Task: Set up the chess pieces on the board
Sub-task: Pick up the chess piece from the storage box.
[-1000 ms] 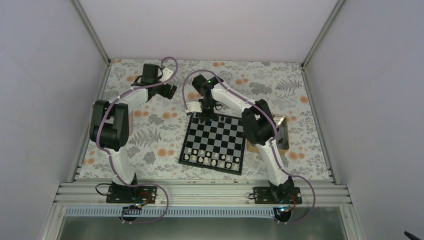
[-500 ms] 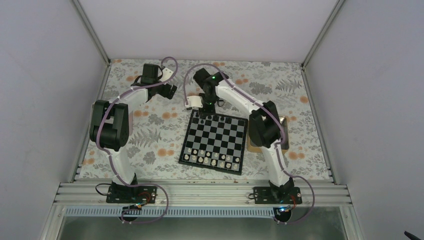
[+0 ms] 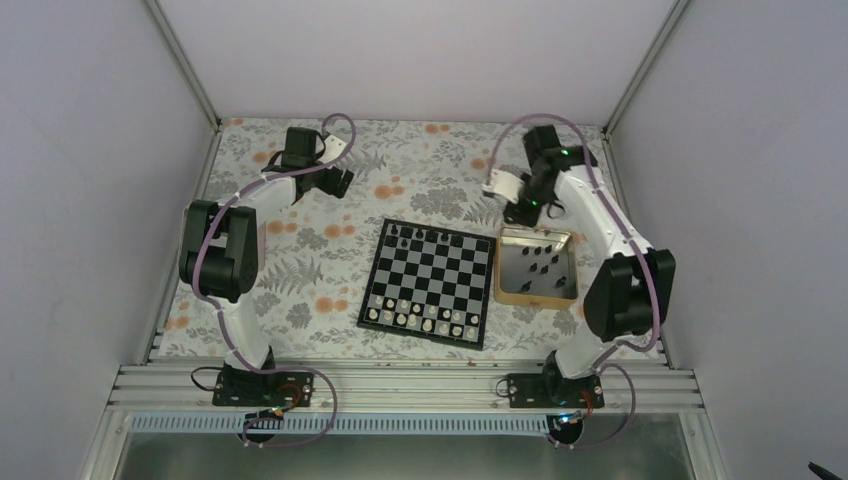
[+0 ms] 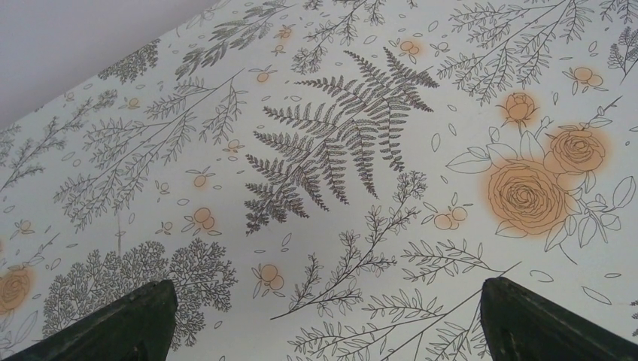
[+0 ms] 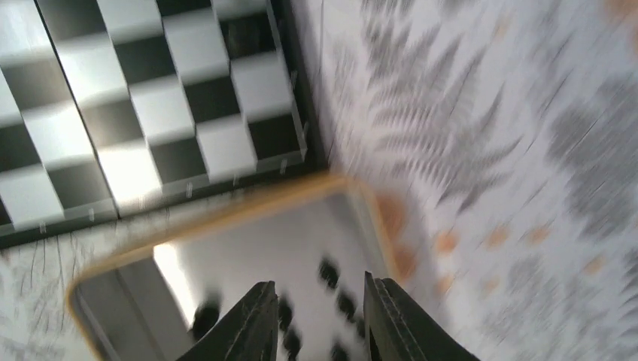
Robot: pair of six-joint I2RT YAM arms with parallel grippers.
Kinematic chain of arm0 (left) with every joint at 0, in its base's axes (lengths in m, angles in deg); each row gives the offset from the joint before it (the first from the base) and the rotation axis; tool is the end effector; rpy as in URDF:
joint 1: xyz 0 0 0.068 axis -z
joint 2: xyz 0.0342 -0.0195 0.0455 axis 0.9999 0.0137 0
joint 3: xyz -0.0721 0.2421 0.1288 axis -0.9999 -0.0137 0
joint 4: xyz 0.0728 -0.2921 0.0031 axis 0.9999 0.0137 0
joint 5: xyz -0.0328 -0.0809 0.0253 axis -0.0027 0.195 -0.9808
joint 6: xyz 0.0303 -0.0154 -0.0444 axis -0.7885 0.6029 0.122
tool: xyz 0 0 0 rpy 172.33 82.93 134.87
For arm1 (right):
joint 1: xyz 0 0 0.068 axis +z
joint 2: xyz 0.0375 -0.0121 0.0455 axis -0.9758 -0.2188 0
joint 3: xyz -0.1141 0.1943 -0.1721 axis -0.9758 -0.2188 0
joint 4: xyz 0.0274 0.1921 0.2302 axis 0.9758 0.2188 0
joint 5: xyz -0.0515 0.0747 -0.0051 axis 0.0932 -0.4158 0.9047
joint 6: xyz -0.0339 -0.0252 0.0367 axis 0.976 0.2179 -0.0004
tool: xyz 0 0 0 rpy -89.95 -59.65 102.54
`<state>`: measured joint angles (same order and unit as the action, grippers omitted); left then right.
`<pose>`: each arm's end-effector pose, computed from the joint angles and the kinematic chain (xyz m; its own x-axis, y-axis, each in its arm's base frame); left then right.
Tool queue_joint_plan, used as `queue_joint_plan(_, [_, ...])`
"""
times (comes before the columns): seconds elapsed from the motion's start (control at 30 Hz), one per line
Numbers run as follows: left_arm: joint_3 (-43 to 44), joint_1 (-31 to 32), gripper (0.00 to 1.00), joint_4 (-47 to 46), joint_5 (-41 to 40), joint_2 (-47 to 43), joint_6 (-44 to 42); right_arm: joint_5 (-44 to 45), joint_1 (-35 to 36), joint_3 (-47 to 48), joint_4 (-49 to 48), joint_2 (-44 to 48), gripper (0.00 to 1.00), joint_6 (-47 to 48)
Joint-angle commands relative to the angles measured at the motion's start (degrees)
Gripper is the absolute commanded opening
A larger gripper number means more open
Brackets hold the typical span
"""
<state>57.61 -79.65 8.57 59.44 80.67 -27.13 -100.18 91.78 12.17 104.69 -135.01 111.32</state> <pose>0.4534 -0.0820 0.1860 -0.5452 0.4230 -0.7237 0.4735 0.8678 0.1505 0.3615 0.1001 0.3076 -0.2758 -0.9108 -0.3071 -0.9312 0.3324 -0.1496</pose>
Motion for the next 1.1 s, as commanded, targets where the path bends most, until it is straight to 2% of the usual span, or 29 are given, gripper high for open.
queue_joint_plan(0.0, [-0.07,-0.20,1.00,-1.30,0.54,-0.78,-0.07,4.21,-4.68,-12.34,-2.52,5.54,0.32,0.36])
queue_joint_plan(0.23, [0.00,-0.23,1.00,-1.40,0.54,-0.85,0.19,4.78,-6.67,-23.67,-4.05,8.54,0.32,-0.35])
queue_joint_plan(0.37, [-0.25,-0.24,1.00,-1.52,0.45,-0.78,0.19,6.46,-6.68,-30.87,-5.63,11.05,0.35,-0.22])
queue_joint_plan(0.53, [0.41,-0.16,1.00,-1.07,0.98,-0.37,0.48,8.52,-6.81,-36.45,-8.81,13.45,0.35,-0.64])
queue_joint_plan(1.07, [0.29,-0.02,1.00,-1.10,0.54,-0.88,0.63,11.34,-7.73,-39.23,-13.91,11.51,0.37,0.71])
